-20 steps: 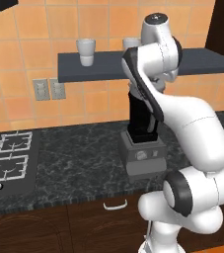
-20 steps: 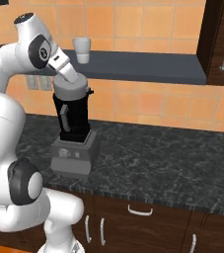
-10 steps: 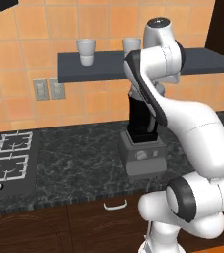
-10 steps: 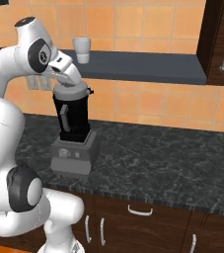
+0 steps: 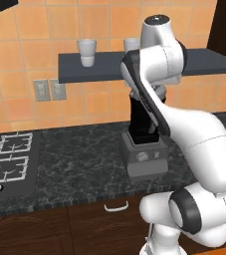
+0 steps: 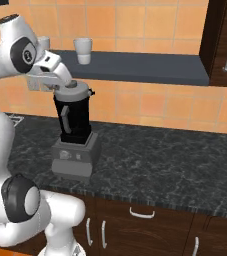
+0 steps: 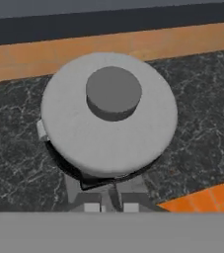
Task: Close the lid blender by securely placing the lid on top.
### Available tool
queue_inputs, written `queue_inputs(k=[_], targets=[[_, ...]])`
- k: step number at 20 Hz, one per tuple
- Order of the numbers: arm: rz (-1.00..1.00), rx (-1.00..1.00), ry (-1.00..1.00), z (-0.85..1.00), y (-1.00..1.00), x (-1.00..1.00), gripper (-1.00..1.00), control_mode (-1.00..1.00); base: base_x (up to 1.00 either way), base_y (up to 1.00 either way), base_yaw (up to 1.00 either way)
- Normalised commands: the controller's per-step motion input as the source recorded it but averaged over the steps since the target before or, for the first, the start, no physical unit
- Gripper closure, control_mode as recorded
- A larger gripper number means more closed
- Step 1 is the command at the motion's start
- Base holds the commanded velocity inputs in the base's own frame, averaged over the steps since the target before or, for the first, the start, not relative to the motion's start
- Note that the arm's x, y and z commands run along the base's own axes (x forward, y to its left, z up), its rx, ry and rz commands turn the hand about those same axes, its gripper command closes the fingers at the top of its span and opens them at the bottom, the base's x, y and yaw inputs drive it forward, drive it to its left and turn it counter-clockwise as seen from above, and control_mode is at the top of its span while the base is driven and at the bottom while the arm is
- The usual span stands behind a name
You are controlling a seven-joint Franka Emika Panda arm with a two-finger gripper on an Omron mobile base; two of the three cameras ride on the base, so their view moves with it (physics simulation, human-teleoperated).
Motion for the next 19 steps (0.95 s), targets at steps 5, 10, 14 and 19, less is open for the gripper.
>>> queue_inputs(k=[5, 10, 14, 19], targets=[[0.08, -0.32, -0.34, -0.53, 1.0, -1.0, -1.0, -1.0, 0.0, 0.0, 0.0], [0.11, -0.37, -0.23, -0.99, 0.95, -1.0, -1.0, -1.0, 0.0, 0.0, 0.0], [0.03, 0.04, 0.04, -0.08, 0.06, -0.1, -1.0, -1.0, 0.0, 0.0, 0.0], [0.0, 0.0, 0.0, 0.0, 0.0, 0.0, -1.0, -1.0, 0.0, 0.0, 0.0]])
